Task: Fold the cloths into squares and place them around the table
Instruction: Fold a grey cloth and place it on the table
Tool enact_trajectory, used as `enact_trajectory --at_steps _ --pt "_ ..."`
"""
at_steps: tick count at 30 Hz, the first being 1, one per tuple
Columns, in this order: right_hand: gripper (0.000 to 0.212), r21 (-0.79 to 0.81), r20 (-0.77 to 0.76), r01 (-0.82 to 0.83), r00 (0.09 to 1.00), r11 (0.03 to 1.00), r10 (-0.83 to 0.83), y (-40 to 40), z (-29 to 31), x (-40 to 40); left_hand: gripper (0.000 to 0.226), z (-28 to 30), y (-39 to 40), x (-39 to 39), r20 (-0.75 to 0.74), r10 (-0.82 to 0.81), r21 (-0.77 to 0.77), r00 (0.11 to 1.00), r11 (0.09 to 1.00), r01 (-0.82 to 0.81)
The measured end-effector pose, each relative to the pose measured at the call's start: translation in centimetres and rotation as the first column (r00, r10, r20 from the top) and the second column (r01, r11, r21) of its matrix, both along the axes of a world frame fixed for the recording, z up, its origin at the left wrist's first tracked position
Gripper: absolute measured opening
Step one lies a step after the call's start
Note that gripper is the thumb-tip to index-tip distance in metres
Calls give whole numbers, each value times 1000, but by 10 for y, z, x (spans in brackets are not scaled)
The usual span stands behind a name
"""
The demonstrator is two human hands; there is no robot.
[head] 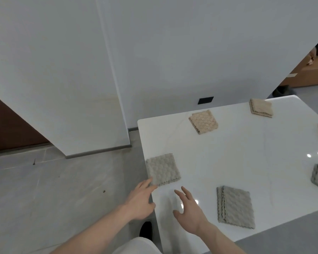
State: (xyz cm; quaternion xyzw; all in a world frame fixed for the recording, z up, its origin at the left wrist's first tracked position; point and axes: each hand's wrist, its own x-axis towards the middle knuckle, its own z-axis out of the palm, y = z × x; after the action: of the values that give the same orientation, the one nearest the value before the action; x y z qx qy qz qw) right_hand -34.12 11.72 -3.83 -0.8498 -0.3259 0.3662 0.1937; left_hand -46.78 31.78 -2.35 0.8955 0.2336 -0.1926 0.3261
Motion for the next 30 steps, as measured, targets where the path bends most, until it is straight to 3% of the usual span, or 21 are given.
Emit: enact_trajectory --at_steps 10,20,30 --pt "70 71 23 -24 999 997 23 -121 20 42 68 17 -128 43 -11 48 16 999 999 -48" --pt "70 34 -20 -95 995 995 96 -272 25 89 68 25 -289 50 -50 178 -83 983 980 -182" --pt "65 30 -45 -61 997 998 63 -281 36 123 69 32 -298 67 -108 172 -21 979 984 -175"
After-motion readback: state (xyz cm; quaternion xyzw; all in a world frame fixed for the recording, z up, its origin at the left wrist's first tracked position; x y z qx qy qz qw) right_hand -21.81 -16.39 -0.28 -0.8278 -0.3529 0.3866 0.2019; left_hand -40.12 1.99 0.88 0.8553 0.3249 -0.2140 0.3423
